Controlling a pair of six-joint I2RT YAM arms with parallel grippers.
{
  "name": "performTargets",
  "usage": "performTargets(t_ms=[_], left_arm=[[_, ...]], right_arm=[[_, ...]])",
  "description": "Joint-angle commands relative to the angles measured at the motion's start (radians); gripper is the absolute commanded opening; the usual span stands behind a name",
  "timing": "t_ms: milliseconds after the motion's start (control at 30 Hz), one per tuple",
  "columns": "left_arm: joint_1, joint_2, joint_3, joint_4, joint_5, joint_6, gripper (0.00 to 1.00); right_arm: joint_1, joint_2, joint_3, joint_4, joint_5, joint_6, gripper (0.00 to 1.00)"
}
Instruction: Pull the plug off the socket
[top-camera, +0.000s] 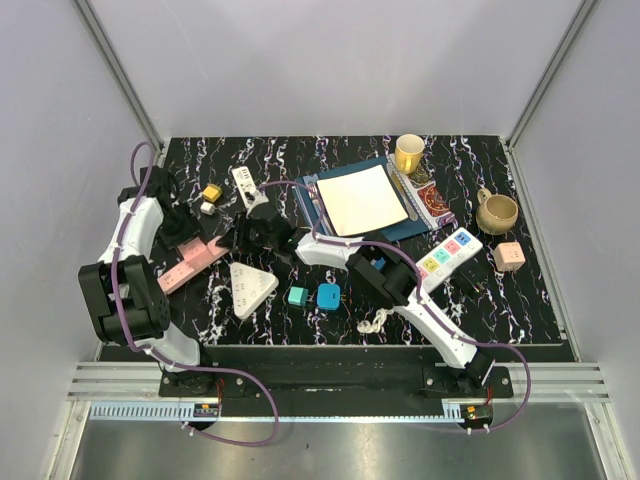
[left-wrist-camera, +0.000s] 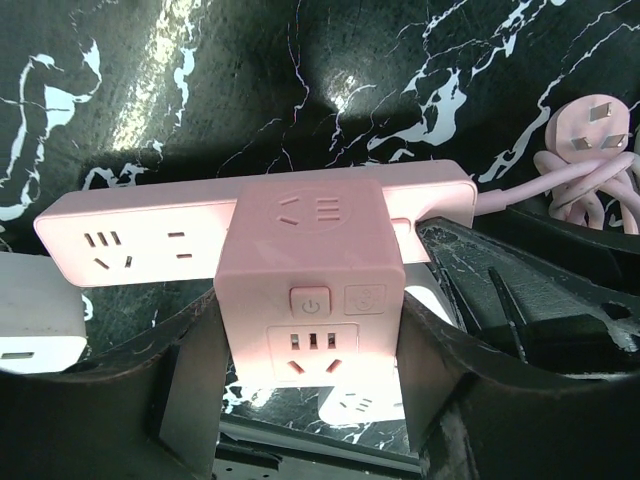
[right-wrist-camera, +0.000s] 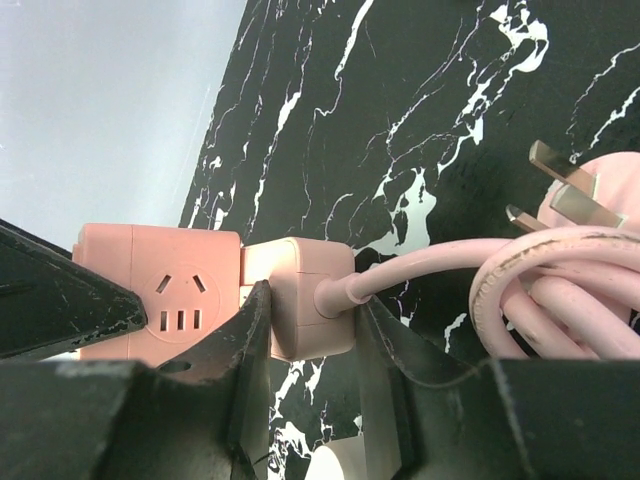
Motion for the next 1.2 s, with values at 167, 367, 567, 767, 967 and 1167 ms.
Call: performTargets(t_ms=[167, 367, 567, 767, 967, 1167], left_arm=[[-0.035, -0.046, 0.102, 0.005, 0.074, 0.118, 0.0], [-0.016, -0.035, 0.065, 0.04, 0.24, 0.109, 0.0], [0.053, -0.041, 0.013, 0.092, 0.395, 0.063, 0.0], [0.042, -0.049, -0.021, 0.069, 0.3, 0.117, 0.0], [0.04, -0.06, -0.079, 0.106, 0.332, 0.107, 0.0], [0.039, -0.058, -0.136, 0.154, 0.364, 0.083, 0.0]], right_arm=[[0.005, 0.088, -0.013, -0.232, 0.047, -0.117, 0.0], [0.005, 0.079, -0.027, -0.224, 0.038, -0.122, 0.0], [-0.004, 0.068, -0.059, -0.192, 0.012, -0.108, 0.0], [-0.056, -0.03, -0.22, 0.107, -0.16, 0.058, 0.26], [-0.084, -0.02, -0.162, 0.198, -0.307, 0.164, 0.39], [-0.084, 0.002, -0.146, 0.198, -0.324, 0.228, 0.52]])
